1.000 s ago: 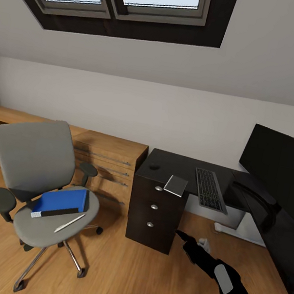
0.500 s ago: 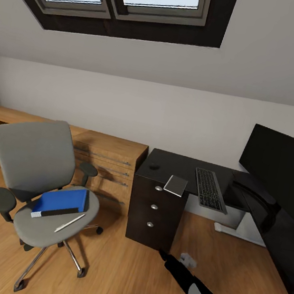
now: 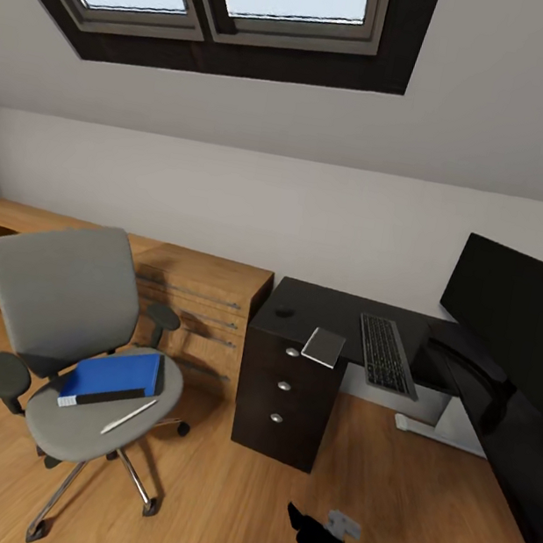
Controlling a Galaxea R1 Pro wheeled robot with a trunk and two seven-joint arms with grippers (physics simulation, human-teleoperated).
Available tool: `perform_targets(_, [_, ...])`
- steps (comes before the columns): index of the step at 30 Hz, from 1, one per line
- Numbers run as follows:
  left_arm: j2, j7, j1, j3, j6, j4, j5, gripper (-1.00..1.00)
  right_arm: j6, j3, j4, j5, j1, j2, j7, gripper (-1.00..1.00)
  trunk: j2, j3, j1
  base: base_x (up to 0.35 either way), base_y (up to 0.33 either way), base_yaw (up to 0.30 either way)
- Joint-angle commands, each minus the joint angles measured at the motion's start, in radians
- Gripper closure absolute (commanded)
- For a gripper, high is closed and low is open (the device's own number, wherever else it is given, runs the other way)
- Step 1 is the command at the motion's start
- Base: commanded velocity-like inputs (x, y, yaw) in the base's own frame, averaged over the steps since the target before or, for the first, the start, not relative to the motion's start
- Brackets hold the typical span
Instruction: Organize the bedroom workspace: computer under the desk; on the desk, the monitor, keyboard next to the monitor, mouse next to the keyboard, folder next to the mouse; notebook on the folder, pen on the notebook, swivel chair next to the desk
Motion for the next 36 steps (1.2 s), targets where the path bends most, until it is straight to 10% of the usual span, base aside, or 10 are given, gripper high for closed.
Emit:
perform_targets(1, [0.0, -0.005, -0.001, -0.006, -0.001, -0.002, 0.011, -1.0, -0.005, 0.0, 0.004, 0.003, 0.009, 0.0, -0.011, -1.0, 0.007, 0.002, -0.004, 0.0, 0.0, 0.0])
perform_targets(14, [-0.003, 0.006, -0.001, -0.007, 0.229, -0.122, 0.009, -1.0, -0.124, 0.001, 0.016, 0.26, 0.12, 0.006, -0.241, -1.0, 0.098, 0.043, -0.054, 0.0, 0.0, 0.0])
perform_targets(36, [-0.016, 0.182, -0.001, -0.008, 0.328, -0.294, 0.0, -1.0, -0.208, -0.005, 0.012, 0.294, 0.175, 0.003, -0.273, -1.0, 0.252, 0.112, -0.138, 0.0, 0.0, -0.015])
